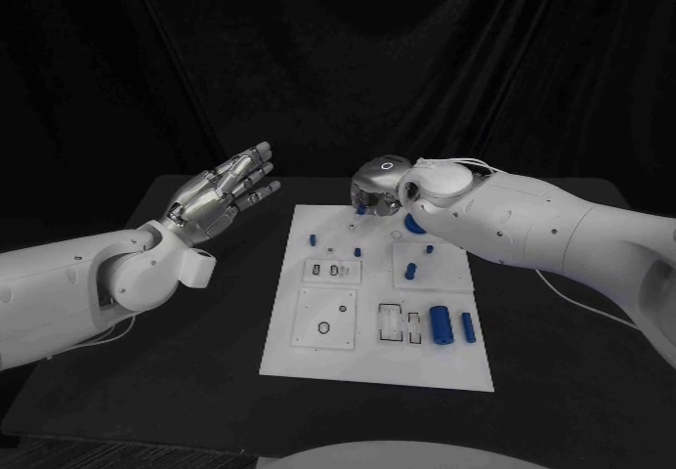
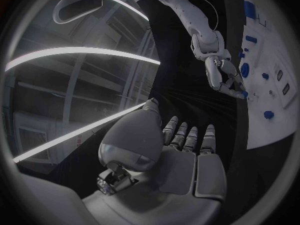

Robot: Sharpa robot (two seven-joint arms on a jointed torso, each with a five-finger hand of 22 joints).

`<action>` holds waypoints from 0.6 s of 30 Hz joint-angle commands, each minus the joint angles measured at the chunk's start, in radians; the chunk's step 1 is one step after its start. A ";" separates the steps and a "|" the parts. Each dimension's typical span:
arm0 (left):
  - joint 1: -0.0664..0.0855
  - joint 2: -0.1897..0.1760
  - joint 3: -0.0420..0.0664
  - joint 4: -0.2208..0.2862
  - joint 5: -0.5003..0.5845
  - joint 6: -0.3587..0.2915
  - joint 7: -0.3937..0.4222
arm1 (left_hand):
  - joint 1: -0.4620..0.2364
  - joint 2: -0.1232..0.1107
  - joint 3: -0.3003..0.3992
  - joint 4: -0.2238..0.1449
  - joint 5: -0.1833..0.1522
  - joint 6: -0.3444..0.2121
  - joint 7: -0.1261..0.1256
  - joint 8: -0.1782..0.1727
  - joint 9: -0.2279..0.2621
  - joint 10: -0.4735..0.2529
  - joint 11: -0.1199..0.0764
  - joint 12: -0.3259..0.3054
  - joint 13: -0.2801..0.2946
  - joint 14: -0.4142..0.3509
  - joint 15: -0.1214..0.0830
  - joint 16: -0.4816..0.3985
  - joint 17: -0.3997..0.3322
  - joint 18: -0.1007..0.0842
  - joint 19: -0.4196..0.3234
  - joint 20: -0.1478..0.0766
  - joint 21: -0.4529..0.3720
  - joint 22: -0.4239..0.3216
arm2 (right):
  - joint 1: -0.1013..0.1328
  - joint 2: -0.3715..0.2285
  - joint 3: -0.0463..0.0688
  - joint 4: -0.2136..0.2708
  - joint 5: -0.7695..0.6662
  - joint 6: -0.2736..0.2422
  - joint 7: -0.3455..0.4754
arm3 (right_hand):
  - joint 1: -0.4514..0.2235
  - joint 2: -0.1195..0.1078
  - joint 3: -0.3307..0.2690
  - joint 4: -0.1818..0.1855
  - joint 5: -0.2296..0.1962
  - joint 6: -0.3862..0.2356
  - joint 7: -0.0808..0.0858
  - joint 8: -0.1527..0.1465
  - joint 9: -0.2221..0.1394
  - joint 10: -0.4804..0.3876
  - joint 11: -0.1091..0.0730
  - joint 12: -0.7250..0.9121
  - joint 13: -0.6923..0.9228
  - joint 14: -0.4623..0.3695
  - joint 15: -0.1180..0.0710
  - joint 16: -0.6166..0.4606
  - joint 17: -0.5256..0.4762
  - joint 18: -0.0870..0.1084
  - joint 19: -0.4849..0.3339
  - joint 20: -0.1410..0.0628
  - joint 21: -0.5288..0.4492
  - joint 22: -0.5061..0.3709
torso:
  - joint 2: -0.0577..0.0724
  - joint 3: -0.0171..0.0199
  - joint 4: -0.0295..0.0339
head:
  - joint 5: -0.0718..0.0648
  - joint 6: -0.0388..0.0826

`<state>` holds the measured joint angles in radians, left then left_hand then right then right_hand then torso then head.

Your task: Assemble the parts on the task board

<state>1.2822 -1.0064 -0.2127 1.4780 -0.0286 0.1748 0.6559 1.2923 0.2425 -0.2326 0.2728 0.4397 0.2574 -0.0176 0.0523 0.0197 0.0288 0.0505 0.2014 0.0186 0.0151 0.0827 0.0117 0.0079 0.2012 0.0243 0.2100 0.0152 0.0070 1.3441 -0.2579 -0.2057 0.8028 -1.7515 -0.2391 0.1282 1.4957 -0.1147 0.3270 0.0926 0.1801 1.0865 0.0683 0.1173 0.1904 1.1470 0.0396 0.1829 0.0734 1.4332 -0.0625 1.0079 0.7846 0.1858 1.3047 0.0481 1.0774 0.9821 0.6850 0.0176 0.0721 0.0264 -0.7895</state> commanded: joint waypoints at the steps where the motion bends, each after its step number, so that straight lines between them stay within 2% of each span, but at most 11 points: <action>1: 0.004 0.001 0.001 0.002 -0.002 -0.001 0.009 | 0.010 -0.002 0.002 -0.007 0.019 0.005 0.004 0.012 0.017 0.005 0.002 0.022 0.013 0.009 0.011 0.015 0.004 -0.020 0.005 0.008 0.011 0.007 | -0.002 -0.002 0.001 0.000 -0.002 -0.022 -0.029 | -0.030 -0.002 0.020 0.013 0.000 0.013 0.000 0.022 0.041 0.003 0.003 -0.005 0.009 0.005 0.002 0.021 0.016 -0.058 0.011 -0.001 0.024 0.020 | 0.000 0.0005 0.0000 | 0.002 -0.002; 5: 0.004 0.001 0.001 0.003 -0.002 -0.001 0.009 | 0.011 -0.002 0.002 -0.007 0.019 0.006 0.004 0.012 0.017 0.006 0.003 0.024 0.013 0.009 0.012 0.016 0.004 -0.020 0.006 0.009 0.011 0.007 | -0.002 -0.002 0.001 0.000 -0.002 -0.017 -0.032 | -0.029 -0.002 0.021 0.012 0.000 0.013 -0.001 0.022 0.042 0.002 0.003 -0.006 0.009 0.004 0.002 0.021 0.015 -0.058 0.011 -0.001 0.024 0.020 | 0.001 0.0007 0.0006 | 0.001 0.000; 13: 0.005 0.003 0.001 0.004 -0.002 0.001 0.009 | 0.011 -0.002 0.002 -0.007 0.019 0.006 0.004 0.012 0.017 0.006 0.003 0.024 0.013 0.009 0.012 0.016 0.004 -0.020 0.006 0.009 0.011 0.007 | -0.002 0.001 0.001 -0.002 -0.002 -0.014 -0.034 | -0.027 -0.001 0.023 0.010 0.001 0.010 -0.001 0.019 0.042 0.001 0.003 -0.009 0.008 0.003 0.002 0.020 0.014 -0.058 0.009 0.000 0.022 0.019 | 0.007 0.0024 0.0091 | -0.009 0.006; 18: 0.005 0.003 0.001 0.007 -0.002 0.000 0.008 | 0.011 -0.002 0.003 -0.006 0.020 0.006 0.005 0.013 0.017 0.006 0.003 0.024 0.013 0.010 0.013 0.016 0.005 -0.020 0.006 0.010 0.012 0.007 | -0.002 0.002 0.001 -0.003 -0.002 -0.018 -0.036 | -0.027 -0.001 0.023 0.010 0.002 0.010 -0.001 0.019 0.042 0.000 0.003 -0.009 0.008 0.003 0.002 0.021 0.015 -0.058 0.009 0.000 0.023 0.020 | 0.007 0.0019 0.0091 | -0.006 0.004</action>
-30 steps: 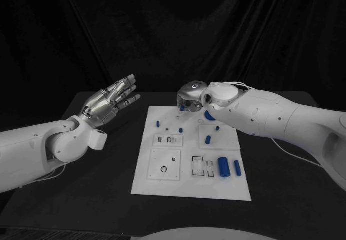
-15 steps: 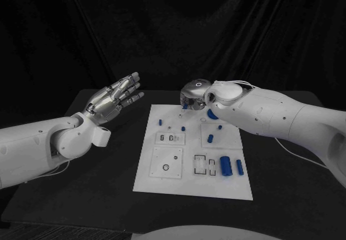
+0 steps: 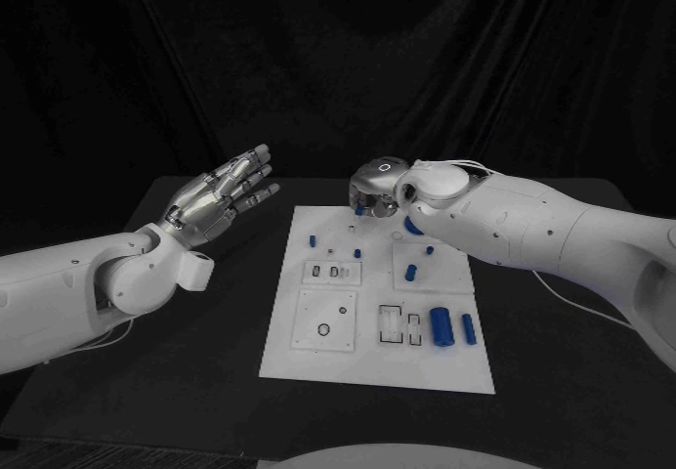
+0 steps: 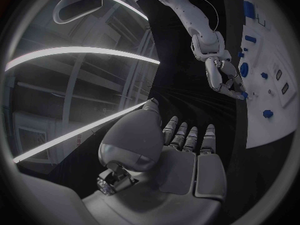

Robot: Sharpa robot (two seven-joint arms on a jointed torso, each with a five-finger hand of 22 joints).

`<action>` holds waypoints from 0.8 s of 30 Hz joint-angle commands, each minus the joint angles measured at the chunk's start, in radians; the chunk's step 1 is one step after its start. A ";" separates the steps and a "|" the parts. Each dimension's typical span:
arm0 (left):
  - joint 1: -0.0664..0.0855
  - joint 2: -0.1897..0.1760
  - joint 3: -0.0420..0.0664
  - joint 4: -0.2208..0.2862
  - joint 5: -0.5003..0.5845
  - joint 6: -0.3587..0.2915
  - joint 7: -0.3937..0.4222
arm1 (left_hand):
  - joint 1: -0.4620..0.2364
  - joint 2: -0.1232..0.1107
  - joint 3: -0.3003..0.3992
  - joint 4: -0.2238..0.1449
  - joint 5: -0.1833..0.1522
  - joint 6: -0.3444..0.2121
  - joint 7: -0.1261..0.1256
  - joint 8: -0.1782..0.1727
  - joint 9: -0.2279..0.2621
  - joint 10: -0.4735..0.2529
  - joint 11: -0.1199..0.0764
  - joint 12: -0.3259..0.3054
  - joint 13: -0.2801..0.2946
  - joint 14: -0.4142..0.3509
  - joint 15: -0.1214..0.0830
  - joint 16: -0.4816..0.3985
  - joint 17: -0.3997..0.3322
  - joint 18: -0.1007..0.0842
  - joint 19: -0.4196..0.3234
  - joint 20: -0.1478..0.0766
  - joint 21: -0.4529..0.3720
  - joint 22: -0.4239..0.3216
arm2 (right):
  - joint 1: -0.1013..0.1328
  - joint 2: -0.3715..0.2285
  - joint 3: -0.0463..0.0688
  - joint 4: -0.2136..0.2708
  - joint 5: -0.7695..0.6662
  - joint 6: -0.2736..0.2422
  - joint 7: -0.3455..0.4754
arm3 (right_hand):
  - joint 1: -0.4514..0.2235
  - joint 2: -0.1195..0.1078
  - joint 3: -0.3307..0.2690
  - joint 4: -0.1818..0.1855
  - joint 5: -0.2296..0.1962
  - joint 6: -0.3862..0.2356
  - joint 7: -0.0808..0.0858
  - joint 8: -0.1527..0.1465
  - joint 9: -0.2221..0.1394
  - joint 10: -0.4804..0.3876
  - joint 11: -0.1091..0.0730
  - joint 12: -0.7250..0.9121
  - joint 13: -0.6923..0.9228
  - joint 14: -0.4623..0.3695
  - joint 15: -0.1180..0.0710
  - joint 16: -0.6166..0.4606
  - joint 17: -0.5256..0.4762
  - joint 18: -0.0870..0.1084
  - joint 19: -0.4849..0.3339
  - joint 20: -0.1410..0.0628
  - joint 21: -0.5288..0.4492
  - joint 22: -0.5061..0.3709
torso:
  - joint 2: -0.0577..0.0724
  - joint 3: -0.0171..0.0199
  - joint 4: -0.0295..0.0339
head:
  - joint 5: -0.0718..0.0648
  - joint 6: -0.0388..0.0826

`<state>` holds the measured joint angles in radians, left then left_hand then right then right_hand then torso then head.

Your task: Assemble the parts on the task board

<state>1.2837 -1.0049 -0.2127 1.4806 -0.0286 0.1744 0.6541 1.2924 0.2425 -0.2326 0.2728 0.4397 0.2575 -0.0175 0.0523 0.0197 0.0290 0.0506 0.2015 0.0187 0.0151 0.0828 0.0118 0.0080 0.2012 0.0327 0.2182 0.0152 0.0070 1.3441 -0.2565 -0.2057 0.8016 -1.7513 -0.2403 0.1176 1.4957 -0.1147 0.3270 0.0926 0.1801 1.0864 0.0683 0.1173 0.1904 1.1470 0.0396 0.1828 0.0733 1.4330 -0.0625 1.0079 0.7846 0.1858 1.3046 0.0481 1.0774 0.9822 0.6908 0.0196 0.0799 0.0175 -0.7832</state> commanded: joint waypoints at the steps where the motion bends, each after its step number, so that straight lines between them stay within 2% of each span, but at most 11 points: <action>1: 0.004 0.001 0.001 0.004 -0.002 0.000 0.010 | 0.011 -0.002 0.003 -0.006 0.020 0.006 0.005 0.013 0.017 0.006 0.003 0.024 0.013 0.010 0.013 0.016 0.005 -0.020 -0.002 0.002 0.012 0.007 | -0.002 0.000 0.001 -0.002 -0.002 -0.018 -0.026 | -0.027 -0.001 0.023 0.010 0.002 0.010 -0.001 0.019 0.042 0.000 0.003 -0.009 0.008 0.003 0.002 0.021 0.015 -0.058 0.009 0.000 0.023 0.020 | 0.001 -0.0002 0.0013 | 0.004 -0.003; 9: 0.006 -0.001 0.001 0.008 -0.002 -0.002 0.011 | 0.012 -0.002 0.003 -0.007 0.021 0.007 0.006 0.013 0.017 0.007 0.004 0.026 0.013 0.010 0.014 0.017 0.005 -0.020 -0.001 0.002 0.012 0.008 | -0.002 0.002 0.001 -0.005 -0.002 -0.018 -0.028 | -0.026 0.000 0.023 0.010 0.003 0.009 -0.001 0.018 0.043 0.000 0.003 -0.010 0.008 0.002 0.002 0.020 0.015 -0.058 0.009 0.000 0.023 0.020 | 0.001 -0.0001 0.0005 | 0.008 -0.008; 13: 0.008 0.000 0.001 0.007 -0.002 -0.001 0.010 | 0.012 -0.002 0.003 -0.007 0.021 0.007 0.006 0.013 0.017 0.007 0.004 0.026 0.013 0.010 0.014 0.017 0.005 -0.020 -0.001 0.002 0.012 0.008 | -0.003 0.005 0.001 -0.007 -0.002 -0.015 -0.030 | -0.026 0.000 0.024 0.009 0.004 0.008 -0.001 0.018 0.043 0.000 0.003 -0.011 0.008 0.002 0.002 0.020 0.015 -0.058 0.008 0.000 0.022 0.020 | 0.003 0.0001 0.0028 | 0.014 -0.014; 19: 0.008 0.001 0.001 0.005 -0.002 0.002 0.009 | 0.013 -0.002 0.003 -0.007 0.022 0.007 0.007 0.013 0.017 0.007 0.005 0.027 0.013 0.011 0.015 0.017 0.005 -0.020 -0.001 0.003 0.012 0.008 | -0.004 0.004 0.001 -0.008 -0.002 -0.010 -0.034 | -0.024 -0.003 0.026 0.005 0.007 -0.002 -0.001 0.011 0.043 -0.007 0.006 -0.019 0.006 -0.002 0.004 0.016 0.010 -0.057 0.004 0.001 0.019 0.019 | 0.004 -0.0003 0.0041 | 0.012 -0.015; 24: 0.008 0.003 0.001 0.003 -0.002 0.004 0.009 | 0.014 -0.002 0.004 -0.007 0.023 0.008 0.009 0.013 0.017 0.008 0.007 0.028 0.013 0.012 0.016 0.018 0.005 -0.020 -0.001 0.004 0.013 0.008 | -0.005 0.004 0.001 -0.007 -0.002 -0.015 -0.032 | -0.026 -0.002 0.027 0.006 0.007 -0.008 -0.002 0.006 0.044 -0.012 0.008 -0.025 0.004 -0.004 0.006 0.016 0.010 -0.057 0.002 0.002 0.017 0.020 | 0.010 0.0003 0.0113 | 0.005 -0.010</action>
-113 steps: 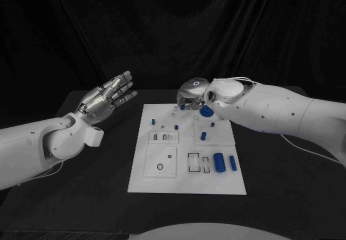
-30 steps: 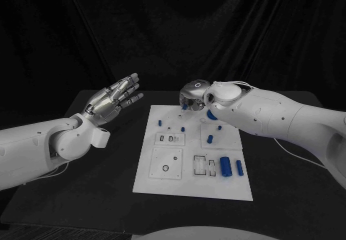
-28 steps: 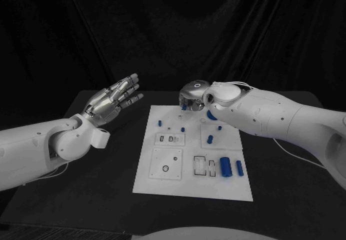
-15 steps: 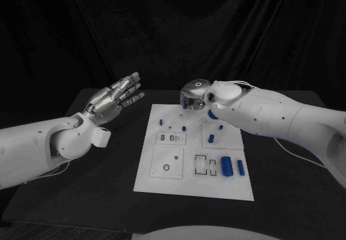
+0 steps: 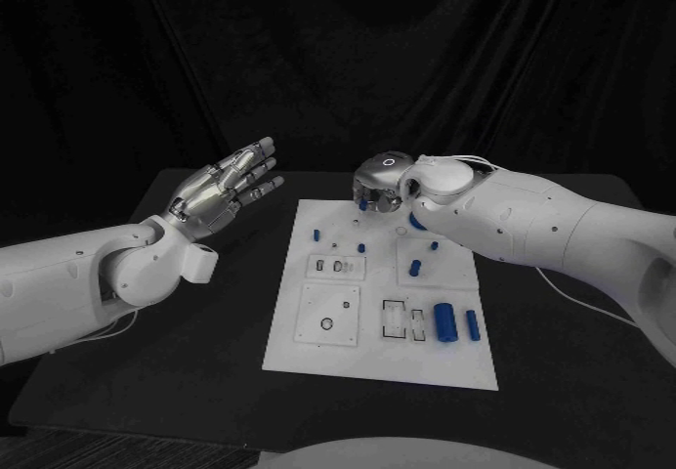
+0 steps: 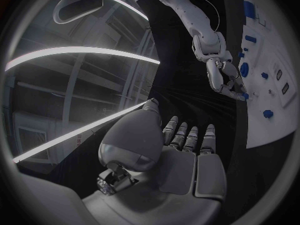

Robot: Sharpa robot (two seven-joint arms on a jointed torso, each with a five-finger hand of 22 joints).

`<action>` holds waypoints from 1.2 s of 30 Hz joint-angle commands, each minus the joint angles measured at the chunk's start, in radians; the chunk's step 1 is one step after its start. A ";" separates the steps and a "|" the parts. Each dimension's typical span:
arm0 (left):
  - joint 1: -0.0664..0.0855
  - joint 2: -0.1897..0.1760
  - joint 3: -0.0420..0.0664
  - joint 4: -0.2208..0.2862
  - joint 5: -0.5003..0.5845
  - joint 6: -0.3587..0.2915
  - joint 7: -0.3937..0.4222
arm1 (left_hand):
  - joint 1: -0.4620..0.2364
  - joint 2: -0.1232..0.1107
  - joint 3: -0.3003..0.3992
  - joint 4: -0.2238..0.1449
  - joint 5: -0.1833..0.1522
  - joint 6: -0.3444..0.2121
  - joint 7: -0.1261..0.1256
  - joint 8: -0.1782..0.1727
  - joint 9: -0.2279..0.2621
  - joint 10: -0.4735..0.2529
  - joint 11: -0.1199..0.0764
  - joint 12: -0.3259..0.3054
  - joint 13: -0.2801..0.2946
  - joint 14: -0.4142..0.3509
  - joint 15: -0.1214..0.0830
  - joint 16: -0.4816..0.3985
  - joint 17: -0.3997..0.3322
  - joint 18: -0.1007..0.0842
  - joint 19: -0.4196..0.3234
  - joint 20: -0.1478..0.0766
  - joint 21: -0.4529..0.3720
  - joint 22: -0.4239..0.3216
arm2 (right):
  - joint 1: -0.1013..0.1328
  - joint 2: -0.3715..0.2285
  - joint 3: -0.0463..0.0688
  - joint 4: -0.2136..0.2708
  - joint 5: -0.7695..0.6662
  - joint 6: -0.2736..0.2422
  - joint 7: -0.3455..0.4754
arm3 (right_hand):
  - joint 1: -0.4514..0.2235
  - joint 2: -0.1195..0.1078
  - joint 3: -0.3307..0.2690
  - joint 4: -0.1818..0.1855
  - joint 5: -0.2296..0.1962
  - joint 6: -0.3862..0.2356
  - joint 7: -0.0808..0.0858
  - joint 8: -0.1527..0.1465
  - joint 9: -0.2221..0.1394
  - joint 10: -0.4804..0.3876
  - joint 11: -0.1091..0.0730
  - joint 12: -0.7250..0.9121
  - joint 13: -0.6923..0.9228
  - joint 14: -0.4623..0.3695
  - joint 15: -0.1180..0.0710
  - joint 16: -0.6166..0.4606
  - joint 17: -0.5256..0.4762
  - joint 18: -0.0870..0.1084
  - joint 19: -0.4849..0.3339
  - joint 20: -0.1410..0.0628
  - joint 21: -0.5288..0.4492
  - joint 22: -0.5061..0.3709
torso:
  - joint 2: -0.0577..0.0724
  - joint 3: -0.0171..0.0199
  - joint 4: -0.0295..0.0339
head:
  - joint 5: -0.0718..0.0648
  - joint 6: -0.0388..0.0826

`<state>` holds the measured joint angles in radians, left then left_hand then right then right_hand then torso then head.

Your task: Assemble the parts on the task board

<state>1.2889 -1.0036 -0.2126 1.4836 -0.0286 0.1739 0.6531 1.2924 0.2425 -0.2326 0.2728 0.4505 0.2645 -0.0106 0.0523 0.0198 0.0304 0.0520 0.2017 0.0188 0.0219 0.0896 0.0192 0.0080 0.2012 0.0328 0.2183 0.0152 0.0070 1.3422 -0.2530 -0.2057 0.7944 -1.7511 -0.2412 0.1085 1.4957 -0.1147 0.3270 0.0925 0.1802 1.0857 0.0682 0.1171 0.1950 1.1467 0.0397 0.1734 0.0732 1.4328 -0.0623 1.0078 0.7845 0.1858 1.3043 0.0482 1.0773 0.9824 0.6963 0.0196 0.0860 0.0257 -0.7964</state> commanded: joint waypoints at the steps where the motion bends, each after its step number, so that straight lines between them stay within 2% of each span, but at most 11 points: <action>1: 0.003 0.001 0.001 0.000 -0.002 0.005 0.010 | 0.014 -0.001 0.004 -0.006 0.013 0.003 0.004 0.014 0.017 0.007 0.006 0.028 0.013 0.005 0.009 0.011 0.005 -0.020 -0.001 0.004 0.013 0.008 | -0.003 0.001 0.001 0.000 -0.002 -0.013 -0.023 | -0.026 -0.002 0.027 0.006 0.007 -0.007 -0.002 0.006 0.040 -0.012 0.008 -0.016 0.005 -0.004 0.006 0.016 0.010 -0.057 0.002 0.002 0.018 0.020 | 0.006 0.0005 0.0064 | -0.006 0.004; 9: 0.003 0.002 0.001 0.000 -0.002 0.005 0.009 | 0.015 -0.001 0.005 -0.006 0.014 0.010 0.010 0.016 0.018 0.007 0.007 0.029 0.013 0.005 0.010 0.011 0.005 -0.020 0.000 0.005 0.013 0.008 | -0.004 0.007 0.001 -0.004 -0.002 -0.006 -0.024 | -0.026 -0.002 0.028 0.005 0.006 -0.010 -0.001 0.004 0.041 -0.009 0.007 -0.016 0.005 -0.006 0.005 0.015 0.009 -0.057 0.001 0.003 0.018 0.021 | 0.010 -0.0005 0.0115 | -0.012 0.007; 11: 0.003 0.002 0.001 -0.001 -0.002 0.005 0.009 | 0.016 -0.001 0.005 -0.006 0.015 0.014 0.015 0.017 0.018 0.008 0.007 0.031 0.013 0.006 0.010 0.011 0.005 -0.020 0.000 0.006 0.013 0.008 | -0.004 0.010 0.001 -0.009 -0.002 -0.002 -0.025 | -0.026 -0.002 0.028 0.005 0.007 -0.011 -0.001 0.003 0.041 -0.009 0.007 -0.017 0.005 -0.006 0.005 0.015 0.008 -0.057 0.001 0.003 0.017 0.021 | 0.009 -0.0014 0.0083 | -0.011 0.005; 15: 0.003 0.003 0.001 0.000 -0.002 0.006 0.009 | 0.017 -0.001 0.006 -0.006 0.016 0.016 0.018 0.018 0.019 0.008 0.006 0.031 0.013 0.006 0.010 0.012 0.005 -0.020 0.000 0.006 0.013 0.008 | -0.005 0.012 0.001 -0.015 -0.002 0.005 -0.028 | -0.027 -0.003 0.029 0.004 0.007 -0.022 -0.002 -0.005 0.041 -0.015 0.010 -0.023 0.004 -0.009 0.007 0.014 0.007 -0.057 -0.002 0.004 0.015 0.021 | 0.008 -0.0007 0.0069 | -0.008 0.003; 21: 0.003 0.004 0.001 -0.002 -0.002 0.007 0.009 | 0.018 -0.001 0.007 -0.007 0.019 0.017 0.022 0.018 0.019 0.008 0.004 0.030 0.013 0.006 0.010 0.012 0.005 -0.020 0.000 0.007 0.014 0.008 | -0.007 0.010 0.001 -0.013 -0.002 0.022 -0.044 | -0.037 -0.021 0.037 0.003 0.003 -0.111 -0.026 -0.054 0.025 -0.079 0.023 -0.065 -0.004 -0.031 0.017 -0.008 -0.019 -0.052 -0.024 0.012 -0.010 0.006 | 0.009 -0.0005 0.0086 | -0.009 0.001; 23: 0.003 0.004 0.001 -0.002 -0.002 0.007 0.009 | 0.018 -0.001 0.007 -0.007 0.019 0.017 0.022 0.018 0.019 0.008 0.004 0.030 0.013 0.006 0.010 0.012 0.005 -0.020 0.000 0.007 0.014 0.008 | -0.008 0.008 0.001 -0.011 -0.002 0.020 -0.047 | -0.040 -0.031 0.037 0.002 0.001 -0.160 -0.045 -0.057 0.014 -0.123 0.024 -0.088 -0.005 -0.043 0.020 -0.019 -0.033 -0.048 -0.036 0.015 -0.025 -0.006 | 0.009 -0.0008 0.0091 | -0.010 0.001; 24: 0.003 0.004 0.001 -0.003 -0.002 0.008 0.010 | 0.018 -0.001 0.007 -0.007 0.019 0.017 0.022 0.018 0.019 0.008 0.004 0.030 0.013 0.006 0.010 0.012 0.005 -0.020 0.000 0.007 0.014 0.008 | -0.008 0.007 0.001 -0.009 -0.002 0.019 -0.048 | -0.042 -0.033 0.036 0.001 0.001 -0.176 -0.049 -0.056 0.010 -0.142 0.025 -0.096 -0.005 -0.046 0.020 -0.020 -0.034 -0.047 -0.040 0.017 -0.029 -0.007 | 0.009 -0.0010 0.0091 | -0.009 0.001; 31: 0.003 0.002 0.001 -0.004 -0.002 0.011 0.008 | 0.019 -0.001 0.007 -0.007 0.020 0.016 0.024 0.018 0.019 0.008 0.004 0.030 0.013 0.006 0.010 0.011 0.005 -0.020 0.000 0.007 0.013 0.008 | -0.008 -0.012 0.001 0.006 -0.002 0.010 -0.050 | -0.066 -0.042 0.002 0.000 -0.009 -0.215 -0.060 -0.053 -0.001 -0.209 0.022 -0.107 0.002 -0.069 0.022 -0.041 -0.063 -0.042 -0.061 0.020 -0.060 -0.026 | 0.008 -0.0006 0.0072 | -0.004 0.001; 32: 0.003 0.001 0.001 -0.005 -0.002 0.011 0.008 | 0.019 -0.001 0.007 -0.007 0.020 0.016 0.024 0.018 0.019 0.008 0.004 0.030 0.013 0.006 0.010 0.011 0.005 -0.020 0.000 0.007 0.013 0.008 | -0.008 -0.017 0.001 0.010 -0.001 0.005 -0.049 | -0.084 -0.043 -0.020 0.006 -0.016 -0.234 -0.066 -0.053 -0.006 -0.243 0.022 -0.108 0.003 -0.081 0.024 -0.052 -0.077 -0.039 -0.072 0.021 -0.075 -0.035 | 0.008 -0.0006 0.0070 | -0.004 0.002; 36: 0.003 -0.002 0.001 -0.007 -0.002 0.014 0.008 | 0.019 -0.001 0.007 -0.008 0.020 0.015 0.024 0.018 0.018 0.007 0.003 0.028 0.013 0.005 0.010 0.011 0.005 -0.020 0.000 0.007 0.013 0.008 | -0.007 -0.044 0.001 0.033 0.025 -0.047 -0.037 | -0.105 -0.035 -0.064 0.024 -0.034 -0.266 -0.069 -0.053 -0.014 -0.284 0.027 -0.104 0.010 -0.092 0.028 -0.055 -0.084 -0.038 -0.080 0.026 -0.089 -0.038 | 0.008 -0.0005 0.0071 | -0.003 0.005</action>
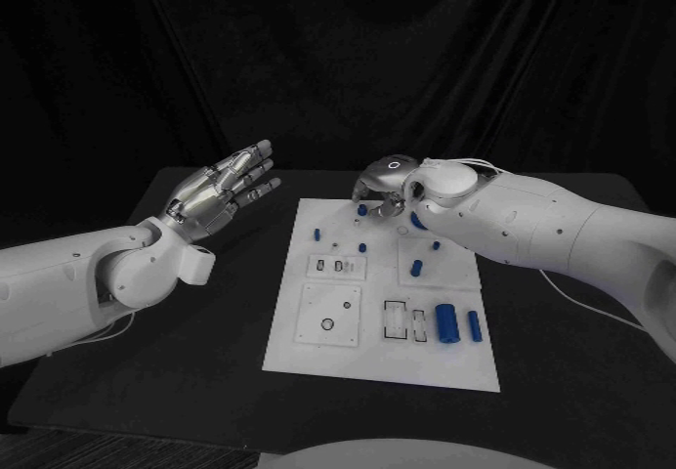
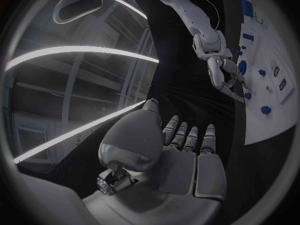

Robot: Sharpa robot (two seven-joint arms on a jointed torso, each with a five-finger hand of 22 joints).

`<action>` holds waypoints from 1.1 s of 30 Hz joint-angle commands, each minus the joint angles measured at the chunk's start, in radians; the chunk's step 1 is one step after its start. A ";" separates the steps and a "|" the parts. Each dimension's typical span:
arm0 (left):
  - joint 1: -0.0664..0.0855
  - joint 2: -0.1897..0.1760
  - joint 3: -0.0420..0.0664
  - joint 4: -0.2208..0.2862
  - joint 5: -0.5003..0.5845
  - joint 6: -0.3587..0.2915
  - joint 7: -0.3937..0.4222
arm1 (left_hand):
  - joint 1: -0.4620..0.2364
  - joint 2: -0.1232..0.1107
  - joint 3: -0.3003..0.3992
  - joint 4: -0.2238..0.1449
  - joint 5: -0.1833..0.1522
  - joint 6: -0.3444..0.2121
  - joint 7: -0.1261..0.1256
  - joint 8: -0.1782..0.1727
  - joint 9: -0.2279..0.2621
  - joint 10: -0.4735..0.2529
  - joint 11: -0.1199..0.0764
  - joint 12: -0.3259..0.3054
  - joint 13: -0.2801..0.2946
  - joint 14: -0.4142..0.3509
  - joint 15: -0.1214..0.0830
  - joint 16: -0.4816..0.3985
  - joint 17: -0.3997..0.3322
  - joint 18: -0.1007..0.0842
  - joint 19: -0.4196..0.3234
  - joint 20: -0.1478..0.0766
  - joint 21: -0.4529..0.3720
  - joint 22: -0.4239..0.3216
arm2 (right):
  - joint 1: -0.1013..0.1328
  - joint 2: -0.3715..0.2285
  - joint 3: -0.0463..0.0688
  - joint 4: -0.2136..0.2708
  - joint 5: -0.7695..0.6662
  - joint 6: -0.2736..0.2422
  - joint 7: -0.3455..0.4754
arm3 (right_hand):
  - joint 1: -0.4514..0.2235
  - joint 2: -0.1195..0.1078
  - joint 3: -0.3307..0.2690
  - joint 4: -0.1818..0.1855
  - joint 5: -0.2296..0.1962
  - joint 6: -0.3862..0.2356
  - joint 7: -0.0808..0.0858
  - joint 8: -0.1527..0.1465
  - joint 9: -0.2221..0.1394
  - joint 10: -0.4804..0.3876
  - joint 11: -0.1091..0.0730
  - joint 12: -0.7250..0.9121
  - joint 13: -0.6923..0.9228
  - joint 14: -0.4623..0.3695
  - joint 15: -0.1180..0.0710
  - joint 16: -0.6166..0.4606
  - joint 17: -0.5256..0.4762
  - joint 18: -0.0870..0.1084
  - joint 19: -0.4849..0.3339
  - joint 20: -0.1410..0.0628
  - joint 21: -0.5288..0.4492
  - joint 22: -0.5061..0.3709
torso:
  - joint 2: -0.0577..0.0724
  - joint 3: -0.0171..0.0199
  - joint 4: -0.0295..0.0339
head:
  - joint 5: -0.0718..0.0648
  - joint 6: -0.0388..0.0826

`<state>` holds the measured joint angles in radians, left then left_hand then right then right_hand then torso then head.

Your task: Assemble the parts on the task board

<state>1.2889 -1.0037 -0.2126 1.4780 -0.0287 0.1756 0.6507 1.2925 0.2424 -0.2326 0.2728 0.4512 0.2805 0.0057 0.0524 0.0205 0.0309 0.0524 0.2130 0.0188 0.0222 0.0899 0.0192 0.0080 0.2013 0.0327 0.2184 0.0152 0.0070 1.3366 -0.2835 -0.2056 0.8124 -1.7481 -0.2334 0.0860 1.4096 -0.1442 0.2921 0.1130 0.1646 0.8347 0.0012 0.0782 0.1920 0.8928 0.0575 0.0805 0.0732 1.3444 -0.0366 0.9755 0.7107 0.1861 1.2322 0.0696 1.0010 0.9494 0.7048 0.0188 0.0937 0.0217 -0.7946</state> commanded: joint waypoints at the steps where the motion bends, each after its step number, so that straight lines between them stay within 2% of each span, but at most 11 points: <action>1: 0.003 -0.002 0.001 -0.002 -0.002 0.013 0.010 | 0.019 -0.001 0.007 -0.008 0.020 -0.001 0.008 0.018 0.018 0.007 0.003 0.017 0.013 0.005 0.010 0.011 0.005 -0.020 0.000 0.007 0.013 0.008 | 0.000 -0.023 0.001 0.024 0.033 -0.073 -0.009 | -0.021 -0.004 -0.035 0.008 -0.022 -0.017 0.000 -0.014 -0.012 -0.031 0.010 -0.009 0.013 -0.003 0.003 -0.019 -0.007 -0.038 -0.006 0.005 -0.013 -0.003 | 0.000 0.0005 -0.0009 | 0.002 0.004; 6: 0.003 -0.004 0.001 -0.010 -0.002 0.021 0.009 | 0.020 -0.001 0.007 -0.008 0.021 -0.003 0.009 0.017 0.017 0.006 0.003 0.015 0.013 0.005 0.010 0.011 0.005 -0.020 0.000 0.007 0.013 0.008 | 0.032 -0.095 0.000 0.100 0.092 -0.142 0.003 | -0.044 -0.004 -0.086 0.053 -0.066 -0.030 0.010 -0.012 -0.020 0.007 0.024 0.029 0.039 -0.014 0.013 -0.025 -0.024 -0.031 -0.024 0.014 -0.056 -0.031 | -0.002 0.0017 -0.0032 | 0.006 0.010; 13: 0.003 0.007 0.001 -0.025 -0.002 0.033 0.004 | 0.021 0.000 0.008 -0.008 0.023 -0.002 0.010 0.017 0.017 0.005 0.002 0.014 0.012 0.005 0.011 0.011 0.005 -0.020 0.000 0.008 0.013 0.008 | 0.080 -0.222 0.000 0.241 0.121 -0.120 -0.042 | -0.060 0.007 -0.117 0.096 -0.093 -0.032 0.027 -0.009 -0.026 0.093 0.026 0.134 0.103 -0.120 0.028 -0.124 -0.136 -0.012 -0.121 0.027 -0.195 -0.123 | -0.003 0.0003 -0.0052 | -0.001 0.011; 17: 0.003 0.021 0.001 -0.036 -0.002 0.046 0.002 | 0.023 0.003 0.011 -0.009 0.028 -0.003 0.012 0.017 0.017 0.004 0.001 0.013 0.012 0.007 0.012 0.013 0.006 -0.020 0.000 0.008 0.013 0.008 | 0.089 -0.278 0.000 0.296 0.126 -0.089 -0.072 | -0.051 0.006 -0.130 0.095 -0.092 -0.032 0.030 -0.008 -0.031 0.111 0.017 0.374 0.295 -0.243 0.040 -0.161 -0.149 -0.009 -0.229 0.045 -0.302 -0.161 | -0.006 0.0002 -0.0078 | 0.000 0.014; 22: 0.002 0.034 0.001 -0.043 -0.002 0.063 -0.002 | 0.028 0.007 0.015 -0.012 0.037 0.001 0.016 0.018 0.018 0.004 0.001 0.018 0.013 0.010 0.013 0.016 0.007 -0.020 0.000 0.008 0.013 0.008 | 0.084 -0.330 0.000 0.332 0.128 -0.068 -0.110 | -0.071 0.010 -0.137 0.113 -0.082 -0.001 0.054 -0.002 -0.019 -0.072 0.019 0.842 0.746 -0.446 0.076 0.000 0.049 -0.013 -0.341 0.089 -0.354 -0.095 | -0.013 0.0002 -0.0142 | -0.003 0.016; 23: 0.002 0.036 0.001 -0.044 -0.002 0.067 -0.003 | 0.029 0.007 0.016 -0.012 0.039 0.001 0.017 0.018 0.018 0.004 0.002 0.018 0.013 0.011 0.013 0.017 0.007 -0.020 0.000 0.008 0.014 0.008 | 0.079 -0.340 0.000 0.337 0.128 -0.071 -0.115 | -0.074 0.010 -0.138 0.114 -0.076 0.002 0.054 -0.001 -0.016 -0.031 0.018 0.897 0.808 -0.422 0.074 0.041 0.106 -0.014 -0.345 0.093 -0.353 -0.087 | -0.014 0.0000 -0.0147 | -0.004 0.016; 25: 0.002 0.037 0.001 -0.045 -0.002 0.071 -0.006 | 0.030 0.008 0.017 -0.013 0.040 0.002 0.017 0.019 0.018 0.005 0.003 0.019 0.013 0.012 0.014 0.017 0.008 -0.020 0.001 0.008 0.014 0.008 | 0.069 -0.359 0.000 0.346 0.128 -0.077 -0.127 | -0.096 0.011 -0.143 0.123 -0.059 0.027 0.067 0.009 0.002 0.227 0.004 1.146 1.081 -0.188 0.063 0.275 0.389 -0.005 -0.302 0.072 -0.291 -0.022 | -0.017 -0.0020 -0.0164 | -0.001 0.012; 26: 0.002 0.036 0.001 -0.046 -0.002 0.072 -0.006 | 0.031 0.008 0.018 -0.014 0.041 0.002 0.016 0.019 0.018 0.005 0.004 0.019 0.013 0.013 0.014 0.018 0.008 -0.020 0.001 0.008 0.014 0.008 | 0.065 -0.364 0.000 0.349 0.129 -0.078 -0.130 | -0.104 0.013 -0.144 0.129 -0.056 0.033 0.069 0.012 0.007 0.302 -0.004 1.210 1.153 -0.118 0.054 0.336 0.467 -0.016 -0.246 0.065 -0.212 0.041 | -0.019 -0.0020 -0.0172 | 0.001 0.009; 27: 0.002 0.036 0.001 -0.047 -0.002 0.073 -0.008 | 0.031 0.008 0.018 -0.014 0.041 0.002 0.016 0.019 0.018 0.005 0.004 0.019 0.013 0.013 0.014 0.018 0.008 -0.020 0.001 0.008 0.014 0.008 | 0.061 -0.371 0.000 0.353 0.129 -0.080 -0.135 | -0.124 0.008 -0.149 0.145 -0.057 0.047 0.079 0.019 0.019 0.485 -0.030 1.353 1.322 0.058 0.026 0.477 0.664 -0.055 -0.093 0.041 0.008 0.214 | -0.019 -0.0028 -0.0185 | 0.003 0.006; 30: 0.002 0.036 0.001 -0.050 -0.002 0.075 -0.010 | 0.033 0.009 0.020 -0.016 0.046 0.002 0.014 0.019 0.018 0.005 0.006 0.020 0.013 0.014 0.016 0.019 0.009 -0.020 0.000 0.008 0.014 0.008 | 0.052 -0.387 0.000 0.362 0.129 -0.081 -0.146 | -0.130 -0.002 -0.143 0.165 -0.049 0.058 0.078 0.026 0.036 0.678 -0.058 1.490 1.498 0.226 -0.002 0.595 0.860 -0.110 0.107 0.008 0.291 0.431 | -0.021 -0.0037 -0.0222 | 0.004 0.002; 33: 0.002 0.036 0.001 -0.053 -0.002 0.077 -0.011 | 0.036 0.009 0.021 -0.018 0.052 0.002 0.012 0.019 0.018 0.005 0.008 0.021 0.014 0.015 0.017 0.020 0.009 -0.020 0.001 0.008 0.014 0.008 | 0.044 -0.398 0.000 0.368 0.129 -0.076 -0.155 | -0.138 -0.007 -0.138 0.173 -0.035 0.059 0.068 0.028 0.042 0.678 -0.065 1.490 1.498 0.226 -0.014 0.595 0.860 -0.133 0.183 -0.005 0.390 0.503 | -0.022 -0.0036 -0.0254 | 0.006 0.002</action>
<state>1.2890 -0.9684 -0.2129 1.4249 -0.0290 0.2284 0.6345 1.3137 0.2502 -0.2326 0.2726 0.4860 0.2738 0.0232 0.0525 0.0206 0.0308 0.0524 0.2131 0.0188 0.0277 0.0953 0.0194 0.0084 0.2013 0.0327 0.2185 0.0152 0.0070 1.3842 -0.6788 -0.2069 1.1761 -1.6229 -0.3130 -0.0163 1.2909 -0.1402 0.1572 0.2735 0.1275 0.8918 0.0769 0.0855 0.2193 1.4631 -0.0020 1.5507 1.3059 1.4579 -0.0452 1.5470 1.3065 0.0846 1.4156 0.0650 1.3924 1.2951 0.6847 0.0158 0.0727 0.0265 -0.7917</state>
